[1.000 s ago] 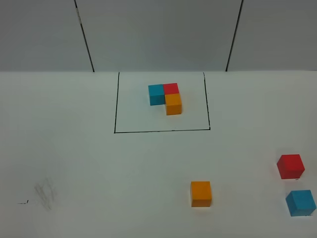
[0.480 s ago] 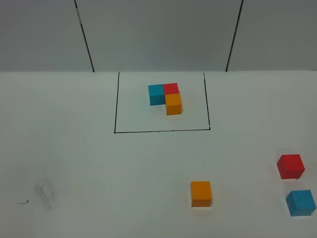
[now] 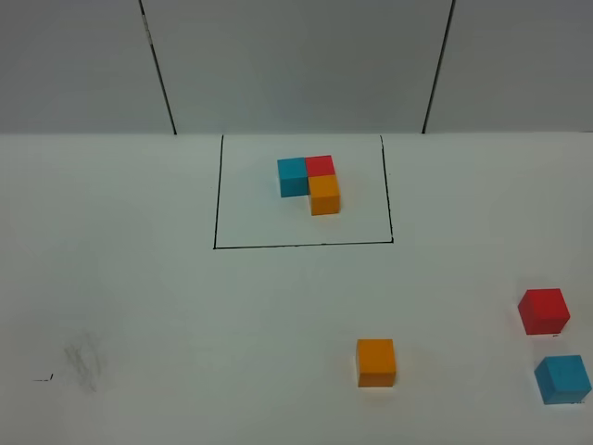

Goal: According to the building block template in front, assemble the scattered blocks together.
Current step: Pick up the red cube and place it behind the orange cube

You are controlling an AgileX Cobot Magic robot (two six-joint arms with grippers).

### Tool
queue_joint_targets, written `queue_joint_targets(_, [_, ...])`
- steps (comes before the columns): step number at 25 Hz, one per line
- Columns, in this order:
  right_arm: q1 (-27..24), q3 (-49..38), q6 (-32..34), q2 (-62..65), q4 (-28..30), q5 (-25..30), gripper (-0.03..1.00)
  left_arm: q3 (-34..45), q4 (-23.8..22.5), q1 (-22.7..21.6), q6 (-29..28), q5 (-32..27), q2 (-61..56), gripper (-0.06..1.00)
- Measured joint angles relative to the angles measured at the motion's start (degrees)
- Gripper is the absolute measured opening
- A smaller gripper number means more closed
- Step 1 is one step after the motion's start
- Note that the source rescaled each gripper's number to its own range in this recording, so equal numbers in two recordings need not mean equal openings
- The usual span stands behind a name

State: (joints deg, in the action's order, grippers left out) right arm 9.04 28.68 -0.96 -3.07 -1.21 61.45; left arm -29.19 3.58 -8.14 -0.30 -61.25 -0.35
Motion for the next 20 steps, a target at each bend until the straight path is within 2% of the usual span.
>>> queue_joint_targets(20, [0.0,0.0,1.0,0.0,0.0,0.0,0.17,0.0,0.0,0.0,0.0,0.0,0.0,0.65])
